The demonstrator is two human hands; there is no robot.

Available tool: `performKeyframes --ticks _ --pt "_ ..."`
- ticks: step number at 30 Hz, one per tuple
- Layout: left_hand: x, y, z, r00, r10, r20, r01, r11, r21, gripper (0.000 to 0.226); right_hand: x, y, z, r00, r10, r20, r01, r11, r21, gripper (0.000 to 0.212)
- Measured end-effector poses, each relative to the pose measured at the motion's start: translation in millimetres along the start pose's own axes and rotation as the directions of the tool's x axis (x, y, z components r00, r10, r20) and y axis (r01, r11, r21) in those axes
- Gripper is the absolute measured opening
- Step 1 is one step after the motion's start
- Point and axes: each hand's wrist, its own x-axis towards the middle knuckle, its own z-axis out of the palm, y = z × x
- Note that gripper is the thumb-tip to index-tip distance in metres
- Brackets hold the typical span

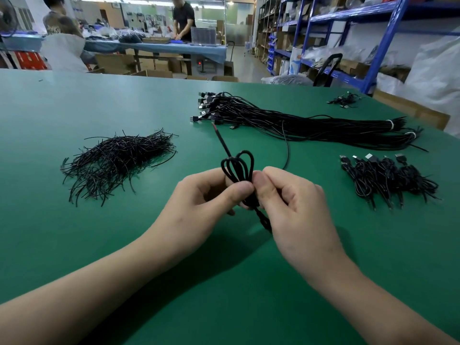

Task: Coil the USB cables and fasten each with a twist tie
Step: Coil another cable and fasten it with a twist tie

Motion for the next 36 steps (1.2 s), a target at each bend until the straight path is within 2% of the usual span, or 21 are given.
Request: performKeyframes --ticks 2,5,8,11,13,14,15,17,18,21,24,27,31,36 --pt "-0.2 1.5 2.0 0.998 -0.04 0.037 0.044 0.994 -0.104 0.041 0.4 0.4 -2.9 0.996 -0.084 -0.01 0.083 0.995 -0.057 0.044" --pt "-1.1 6.2 1.6 0.976 -0.141 0.167 0.183 0.945 -0.269 0.037 0.7 1.4 -6.9 0.986 -0.169 0.002 0.167 0.973 -0.161 0.044" --pt "-2.2 11.9 0.3 0.93 -0.237 0.282 0.332 0.87 -0.365 0.038 -0.2 2.0 -6.1 0.976 -0.215 0.028 0.215 0.944 -0.249 0.043" --pt "-1.3 8.0 3.0 0.947 -0.253 0.196 0.313 0.863 -0.397 0.031 1.2 5.7 -3.5 0.991 -0.132 -0.015 0.128 0.977 -0.17 0.044" --pt "-1.1 3.3 3.5 0.981 -0.189 0.033 0.191 0.944 -0.268 0.022 3.0 8.2 -3.9 0.999 0.024 -0.024 -0.025 1.0 -0.017 0.047" --pt "-1.6 1.8 2.3 0.993 -0.11 -0.041 0.105 0.987 -0.119 0.017 3.9 9.0 -4.2 0.992 0.123 -0.01 -0.122 0.991 0.053 0.049" --pt "-2.5 -0.1 0.6 0.996 0.004 -0.09 0.003 0.997 0.076 0.023 4.5 9.5 -4.5 0.975 0.223 0.016 -0.223 0.967 0.121 0.05" --pt "-3.2 -1.2 -2.5 0.971 0.227 -0.072 -0.174 0.883 0.436 0.042 3.8 10.0 -4.6 0.919 0.38 0.101 -0.394 0.886 0.245 0.048" --pt "-3.2 -0.2 -3.4 0.956 0.288 -0.05 -0.22 0.821 0.527 0.044 2.8 10.0 -4.2 0.896 0.419 0.147 -0.444 0.849 0.285 0.047" --pt "-2.4 1.8 -4.9 0.951 0.306 -0.046 -0.225 0.785 0.577 0.032 1.2 9.9 -2.1 0.887 0.404 0.225 -0.459 0.83 0.317 0.047" --pt "-3.0 1.9 -5.3 0.96 0.27 -0.077 -0.191 0.827 0.529 0.027 2.2 9.1 -0.2 0.923 0.317 0.22 -0.372 0.881 0.292 0.048" --pt "-2.4 0.1 -3.5 0.984 0.155 -0.089 -0.11 0.917 0.382 0.012 1.7 6.5 0.4 0.972 0.192 0.138 -0.213 0.964 0.161 0.052" --pt "-2.3 -2.5 -4.0 0.997 0.014 -0.079 -0.001 0.987 0.16 0.029 0.4 3.9 -0.3 0.997 0.055 0.061 -0.059 0.996 0.069 0.043" --pt "-1.1 -3.1 -3.6 0.999 -0.038 0.022 0.038 0.999 -0.009 0.038 -0.2 0.7 -0.4 0.998 -0.04 0.047 0.04 0.999 0.004 0.046"
